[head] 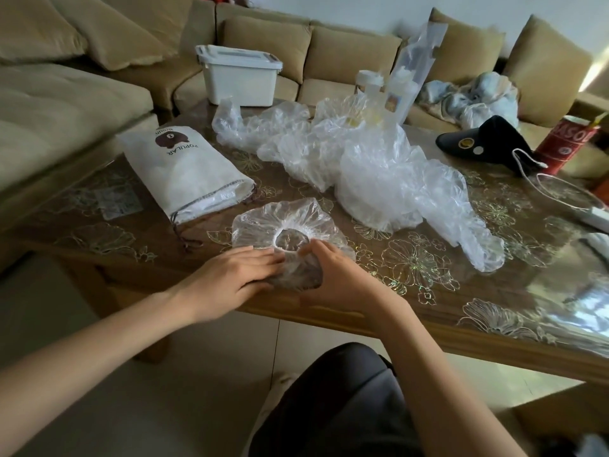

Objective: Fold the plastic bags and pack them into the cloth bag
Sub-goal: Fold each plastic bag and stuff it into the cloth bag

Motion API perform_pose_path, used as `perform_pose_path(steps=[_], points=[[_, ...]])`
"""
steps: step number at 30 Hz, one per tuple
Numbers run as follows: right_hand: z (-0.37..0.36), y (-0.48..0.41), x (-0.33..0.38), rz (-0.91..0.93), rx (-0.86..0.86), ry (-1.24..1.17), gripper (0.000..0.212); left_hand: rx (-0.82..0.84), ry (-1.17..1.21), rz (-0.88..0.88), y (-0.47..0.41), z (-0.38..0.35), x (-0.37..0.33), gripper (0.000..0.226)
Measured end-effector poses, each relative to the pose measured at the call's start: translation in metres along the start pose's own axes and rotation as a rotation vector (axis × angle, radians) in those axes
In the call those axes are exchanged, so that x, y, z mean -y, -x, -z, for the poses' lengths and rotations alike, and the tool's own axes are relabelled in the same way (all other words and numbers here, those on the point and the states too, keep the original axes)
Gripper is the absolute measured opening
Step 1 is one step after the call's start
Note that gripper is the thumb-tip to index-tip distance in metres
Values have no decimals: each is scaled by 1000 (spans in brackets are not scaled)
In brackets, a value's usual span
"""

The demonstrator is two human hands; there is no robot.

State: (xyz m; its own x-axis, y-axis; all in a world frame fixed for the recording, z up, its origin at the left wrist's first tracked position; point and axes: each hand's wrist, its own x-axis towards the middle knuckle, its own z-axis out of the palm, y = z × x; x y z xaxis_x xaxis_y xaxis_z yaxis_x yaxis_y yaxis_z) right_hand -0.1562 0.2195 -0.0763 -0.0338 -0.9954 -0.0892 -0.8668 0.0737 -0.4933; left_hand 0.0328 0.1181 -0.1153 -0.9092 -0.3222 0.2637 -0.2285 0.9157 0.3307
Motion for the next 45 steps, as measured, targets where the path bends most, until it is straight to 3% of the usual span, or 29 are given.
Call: perform_pose_path(steps=[2, 6, 9, 13, 15, 18, 22, 25, 27, 30, 32, 35, 38, 40, 43, 45], points=[[-3, -2, 1, 6, -4, 25, 73, 13, 30, 15, -2, 1, -2, 64], [-2, -2, 5, -33, 5, 2, 81, 65, 196, 165, -10, 13, -12, 30], [-3, -1, 9, -46, -71, 40, 82, 46, 310, 306, -10, 25, -15, 34], [2, -2, 5, 33, -344, 77, 34, 9, 362, 337, -2, 40, -11, 26], [8, 0, 3, 3, -379, 34, 16, -5, 388, 329, 7, 44, -6, 24], [13, 1, -6, -52, -313, -37, 15, -33, 377, 324, 17, 45, 3, 54], [16, 2, -15, -95, -180, -50, 39, -113, 301, 286, 20, 38, 4, 48], [22, -1, -4, -21, -352, 90, 27, -160, 304, 226, 20, 37, 11, 68], [26, -4, 10, 85, -440, -3, 15, -164, 360, 270, 18, 40, 12, 58], [25, -13, 28, 83, -250, -253, 17, -167, 395, 334, 17, 49, 16, 10], [19, -24, 31, 10, -129, -317, 13, -126, 430, 369, 19, 53, 23, 9], [13, -37, 20, -164, -178, -287, 12, -163, 504, 486, 16, 49, 32, 17], [17, -45, 11, -316, -188, -391, 13, -300, 390, 625, 4, 38, 36, 31], [16, -48, 12, -359, -178, -380, 31, -346, 208, 709, -7, 30, 33, 39], [7, -56, 15, -454, -261, -200, 49, -351, -100, 780, -17, 24, 25, 39], [-2, -62, 15, -504, -328, 3, 41, -332, -225, 804, -22, 20, 19, 31]])
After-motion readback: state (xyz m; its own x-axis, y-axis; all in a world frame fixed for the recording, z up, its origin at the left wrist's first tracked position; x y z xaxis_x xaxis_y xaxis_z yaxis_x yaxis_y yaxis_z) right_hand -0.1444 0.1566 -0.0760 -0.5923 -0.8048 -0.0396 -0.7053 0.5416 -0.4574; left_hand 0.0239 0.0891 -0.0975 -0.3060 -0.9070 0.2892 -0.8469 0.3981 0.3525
